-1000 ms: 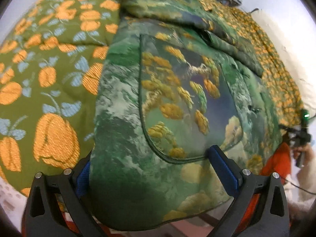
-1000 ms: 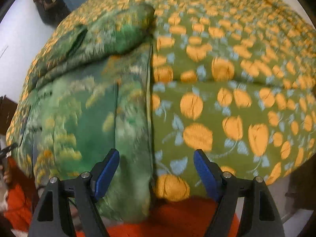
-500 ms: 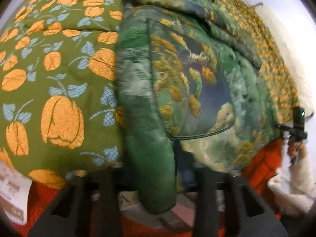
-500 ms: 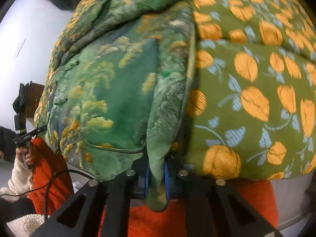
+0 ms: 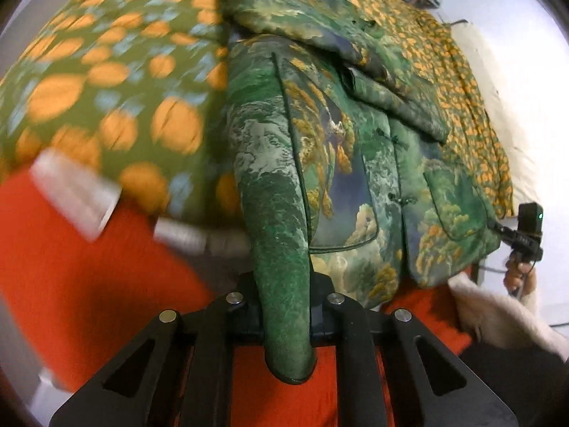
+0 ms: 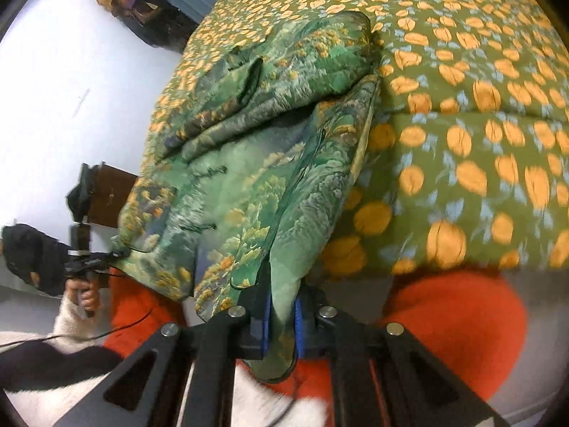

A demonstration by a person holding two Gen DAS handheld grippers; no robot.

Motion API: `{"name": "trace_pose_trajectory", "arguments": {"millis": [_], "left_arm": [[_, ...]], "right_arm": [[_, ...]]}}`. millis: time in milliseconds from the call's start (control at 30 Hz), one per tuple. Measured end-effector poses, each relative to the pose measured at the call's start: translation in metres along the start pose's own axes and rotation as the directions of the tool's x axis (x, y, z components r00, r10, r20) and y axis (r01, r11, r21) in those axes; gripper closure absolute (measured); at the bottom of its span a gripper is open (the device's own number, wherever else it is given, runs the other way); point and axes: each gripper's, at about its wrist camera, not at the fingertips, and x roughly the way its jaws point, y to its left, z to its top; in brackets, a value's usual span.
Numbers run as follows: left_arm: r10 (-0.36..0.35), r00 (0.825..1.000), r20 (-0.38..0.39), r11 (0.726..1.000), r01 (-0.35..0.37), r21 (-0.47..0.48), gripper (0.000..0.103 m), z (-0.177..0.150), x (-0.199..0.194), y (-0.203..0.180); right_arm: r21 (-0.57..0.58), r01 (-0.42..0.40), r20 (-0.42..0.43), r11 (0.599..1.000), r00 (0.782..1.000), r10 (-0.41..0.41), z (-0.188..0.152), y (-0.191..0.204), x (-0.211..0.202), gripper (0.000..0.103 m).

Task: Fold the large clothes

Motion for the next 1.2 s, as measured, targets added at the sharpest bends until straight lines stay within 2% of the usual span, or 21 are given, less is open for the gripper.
{"name": "trace_pose_trajectory", "arguments": {"millis": [167, 300, 433, 500, 667, 800, 867, 967, 1033, 1067, 1133, 1200], "left_arm": [[-0.009, 0.999, -0.033, 1.0, 0.009, -0.02, 0.091, -0.03, -0.039, 0.005], [-0.089, 0.996, 0.02, 0.995, 0.09, -0.054, 0.091, -0.011, -0.057, 0.003], [-0.177, 0.977, 0.114, 0.976, 0.189, -0.104, 0.091, 0.044, -0.068, 0.007], [-0.184, 0.971, 0.153, 0.976, 0.198, -0.088, 0.091, 0.077, -0.068, 0.005], [-0.166, 0.954, 0.249, 0.982, 0.184, -0.052, 0.09, 0.173, -0.054, -0.003], [-0.122, 0.957, 0.265, 0.986, 0.147, -0.08, 0.089, 0.227, -0.018, 0.003], [-0.072, 0.965, 0.253, 0.991, 0.098, -0.092, 0.087, 0.239, 0.002, 0.005], [-0.039, 0.976, 0.213, 0.99, 0.066, -0.124, 0.076, 0.251, 0.027, 0.01], [-0.105, 0.97, 0.217, 0.981, 0.137, -0.139, 0.051, 0.255, 0.024, 0.011], [-0.142, 0.963, 0.23, 0.973, 0.178, -0.144, 0.045, 0.253, 0.015, 0.01], [-0.234, 0.932, 0.276, 0.946, 0.283, -0.156, 0.028, 0.25, -0.005, 0.008], [-0.299, 0.893, 0.335, 0.92, 0.363, -0.145, 0.017, 0.251, -0.028, 0.005]], "right_arm": [[0.053, -0.089, 0.024, 0.995, 0.996, 0.088, -0.023, 0.017, -0.025, 0.093], [0.068, -0.127, 0.079, 0.99, 0.989, 0.122, -0.005, 0.02, -0.024, 0.093], [0.071, -0.166, 0.15, 0.984, 0.977, 0.154, 0.044, 0.014, -0.012, 0.093], [0.053, -0.156, 0.196, 0.986, 0.97, 0.143, 0.073, 0.012, -0.005, 0.093], [0.003, -0.049, 0.299, 0.999, 0.953, 0.046, 0.157, 0.001, 0.029, 0.093], [0.074, -0.021, 0.331, 0.997, 0.944, -0.005, 0.195, -0.027, 0.068, 0.093], [0.106, -0.032, 0.337, 0.994, 0.942, -0.005, 0.201, -0.038, 0.086, 0.093], [0.165, -0.06, 0.359, 0.984, 0.933, -0.004, 0.203, -0.054, 0.107, 0.091], [0.231, -0.138, 0.38, 0.963, 0.924, 0.041, 0.201, -0.065, 0.111, 0.088], [0.258, -0.176, 0.383, 0.95, 0.921, 0.067, 0.202, -0.069, 0.11, 0.085], [0.307, -0.262, 0.384, 0.915, 0.914, 0.133, 0.206, -0.076, 0.107, 0.07], [0.32, -0.334, 0.397, 0.886, 0.897, 0.195, 0.209, -0.076, 0.098, 0.06]]}}
